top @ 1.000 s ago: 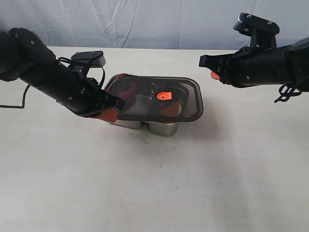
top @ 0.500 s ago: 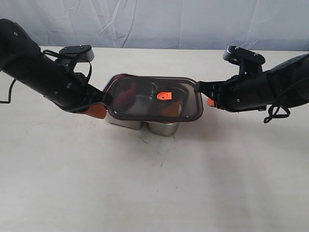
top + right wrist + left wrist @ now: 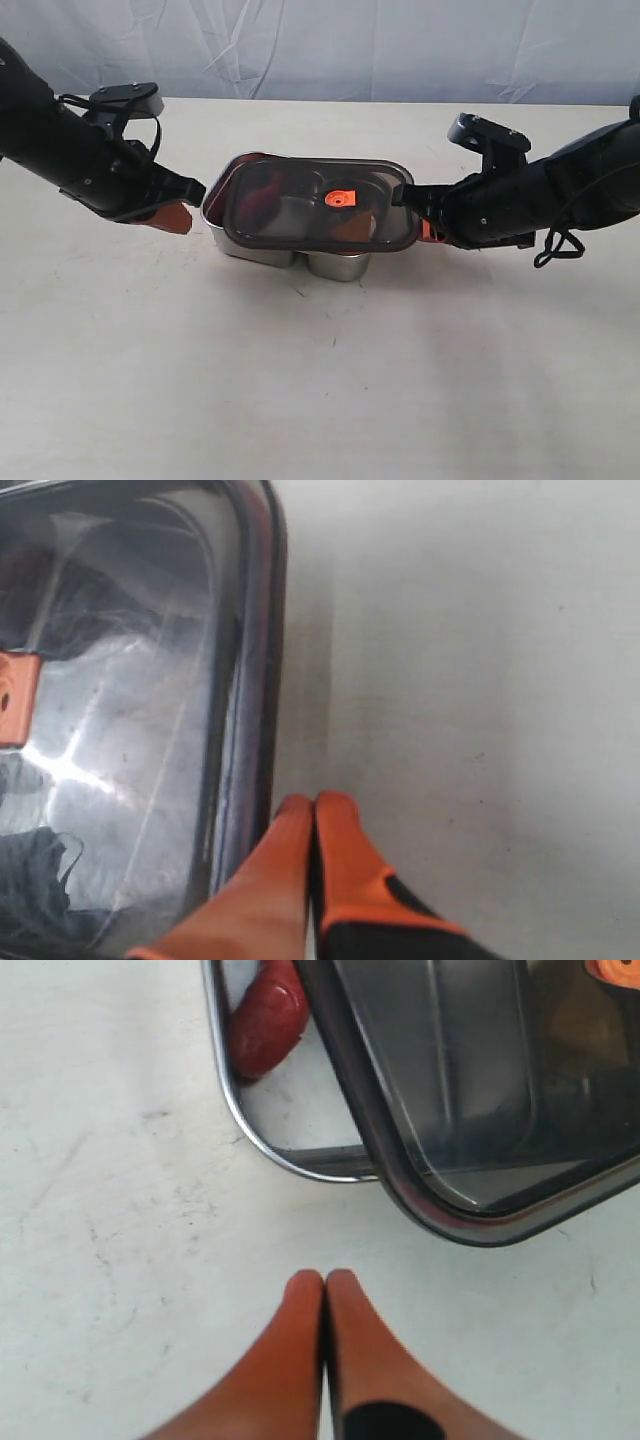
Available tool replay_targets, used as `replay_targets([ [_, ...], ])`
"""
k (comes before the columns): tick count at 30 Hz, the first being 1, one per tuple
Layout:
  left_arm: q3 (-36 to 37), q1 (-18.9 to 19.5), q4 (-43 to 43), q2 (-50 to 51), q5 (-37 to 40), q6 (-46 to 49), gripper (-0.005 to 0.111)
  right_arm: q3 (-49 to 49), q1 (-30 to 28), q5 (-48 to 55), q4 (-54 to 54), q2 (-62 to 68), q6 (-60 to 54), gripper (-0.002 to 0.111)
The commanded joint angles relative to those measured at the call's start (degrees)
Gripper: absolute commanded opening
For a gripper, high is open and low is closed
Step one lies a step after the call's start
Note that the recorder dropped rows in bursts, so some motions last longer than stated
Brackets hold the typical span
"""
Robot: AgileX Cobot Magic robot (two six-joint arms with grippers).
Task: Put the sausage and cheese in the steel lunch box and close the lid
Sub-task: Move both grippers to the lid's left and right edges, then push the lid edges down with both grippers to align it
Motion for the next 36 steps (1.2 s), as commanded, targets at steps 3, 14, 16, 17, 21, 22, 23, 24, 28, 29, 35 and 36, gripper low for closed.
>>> replay_targets([
  [3,-0.2,1.0,-0.2,-0.5,0.3,-0.3,0.000,0.1,-0.2,2.0,-0.4,-0.1,0.5,-0.001],
  [14,-0.2,1.0,-0.3,-0.5,0.3,-0.3,0.000,0.1,1.2,4.7,-0.4,-0.1,1.9,-0.001],
  [16,-0.2,1.0,-0.3,-0.5,0.3,-0.3,0.000,-0.2,2.4,4.2,-0.3,-0.1,1.9,-0.001],
  [17,-0.2,1.0,-0.3,-0.5,0.3,-0.3,0.000,-0.2,2.9,4.0,-0.3,-0.1,1.9,-0.001],
  [21,-0.2,1.0,-0.3,-0.5,0.3,-0.3,0.000,-0.2,4.6,2.2,-0.1,-0.1,2.3,-0.001],
  [22,-0.2,1.0,-0.3,-0.5,0.3,-0.3,0.000,-0.2,4.6,2.3,-0.1,-0.1,2.5,-0.001],
  [23,-0.2,1.0,-0.3,-0.5,0.3,-0.3,0.000,-0.2,4.7,2.4,-0.1,-0.1,2.7,-0.001],
  [24,-0.2,1.0,-0.3,-0.5,0.4,-0.3,0.000,-0.2,5.0,2.4,-0.3,-0.1,3.2,-0.001],
  [28,-0.2,1.0,-0.2,-0.5,1.6,-0.3,0.000,-0.2,5.5,1.8,-0.3,-0.1,3.3,-0.001],
  [29,-0.2,1.0,-0.2,-0.5,2.1,-0.3,0.000,-0.2,5.6,1.4,-0.3,-0.1,3.3,-0.001],
  [35,-0.2,0.9,-2.0,-0.2,3.4,0.1,0.000,-0.2,5.6,0.3,-0.3,-0.1,3.3,-0.001],
  [36,-0.2,0.9,-2.0,0.4,3.5,0.1,0.000,-0.2,5.6,0.0,-0.4,-0.1,3.4,-0.001],
])
